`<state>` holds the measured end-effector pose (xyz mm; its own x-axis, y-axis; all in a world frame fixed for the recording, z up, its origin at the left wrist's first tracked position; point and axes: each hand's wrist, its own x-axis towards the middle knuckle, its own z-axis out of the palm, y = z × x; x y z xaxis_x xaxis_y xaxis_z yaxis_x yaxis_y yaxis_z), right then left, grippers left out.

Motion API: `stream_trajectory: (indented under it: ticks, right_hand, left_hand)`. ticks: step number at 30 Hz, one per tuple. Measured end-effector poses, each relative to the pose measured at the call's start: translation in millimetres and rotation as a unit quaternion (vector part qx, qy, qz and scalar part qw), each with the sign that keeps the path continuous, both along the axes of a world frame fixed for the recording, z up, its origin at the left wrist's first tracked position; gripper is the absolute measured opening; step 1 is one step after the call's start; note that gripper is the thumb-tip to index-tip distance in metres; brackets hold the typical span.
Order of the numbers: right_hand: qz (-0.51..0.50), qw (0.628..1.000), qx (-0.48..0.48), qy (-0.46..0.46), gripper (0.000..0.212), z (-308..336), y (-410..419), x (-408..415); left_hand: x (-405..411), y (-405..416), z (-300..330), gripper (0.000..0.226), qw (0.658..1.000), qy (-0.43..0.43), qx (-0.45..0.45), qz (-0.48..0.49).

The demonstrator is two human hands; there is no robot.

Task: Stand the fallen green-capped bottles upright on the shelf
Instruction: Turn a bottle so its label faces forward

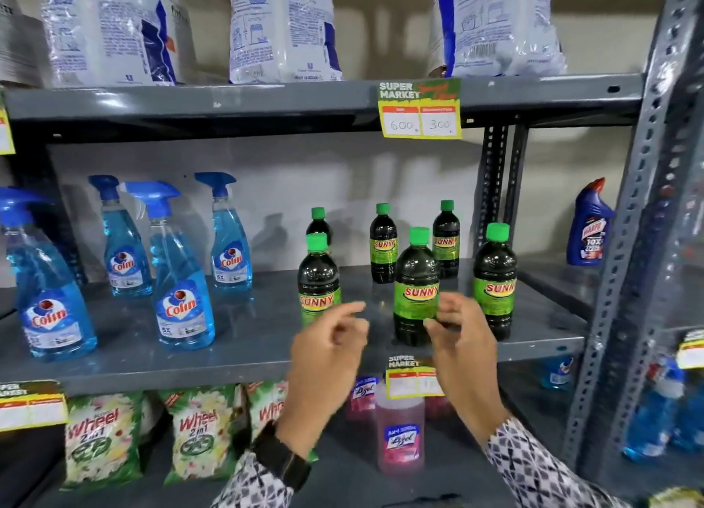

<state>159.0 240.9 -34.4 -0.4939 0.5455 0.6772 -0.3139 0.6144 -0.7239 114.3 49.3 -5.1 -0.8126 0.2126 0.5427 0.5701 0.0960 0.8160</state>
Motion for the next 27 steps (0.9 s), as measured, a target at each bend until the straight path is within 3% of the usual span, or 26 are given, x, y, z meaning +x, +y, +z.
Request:
stream_trajectory:
  ticks: [2,4,6,11,23,25,27]
  right_hand:
    - [0.055,0.995,-0.026,-0.078,0.062,1.8,25.5,-3.8]
    - [0.119,0.981,-0.033,-0.148,0.079,6.7,46.1,-10.7]
    - [0.172,0.968,-0.027,-0.182,0.079,11.1,58.0,-17.8]
    - [0.211,0.959,-0.015,-0.190,0.067,9.8,65.4,-28.7]
    - [0.253,0.951,0.012,-0.177,0.077,8.5,63.0,-21.9]
    - [0.237,0.958,0.011,-0.160,0.075,7.2,65.2,-8.6]
    - [0.160,0.981,0.023,-0.106,0.057,2.1,73.9,8.0]
  left_hand:
    - [-5.1,35.6,4.3,0.051,0.995,0.003,-0.088,-0.056]
    - [-20.1,61.6,7.0,0.076,0.988,-0.047,-0.107,-0.101]
    - [-36.2,72.5,4.9,0.084,0.978,-0.085,-0.115,-0.153]
    - [-46.9,76.2,-8.3,0.071,0.979,-0.070,-0.112,-0.152]
    - [-41.6,75.0,-21.2,0.070,0.989,-0.048,-0.101,-0.096]
    - [-27.0,72.7,-19.9,0.065,0.997,-0.038,-0.054,-0.032]
    - [-2.4,73.9,-17.2,0.046,0.995,0.019,0.018,0.096]
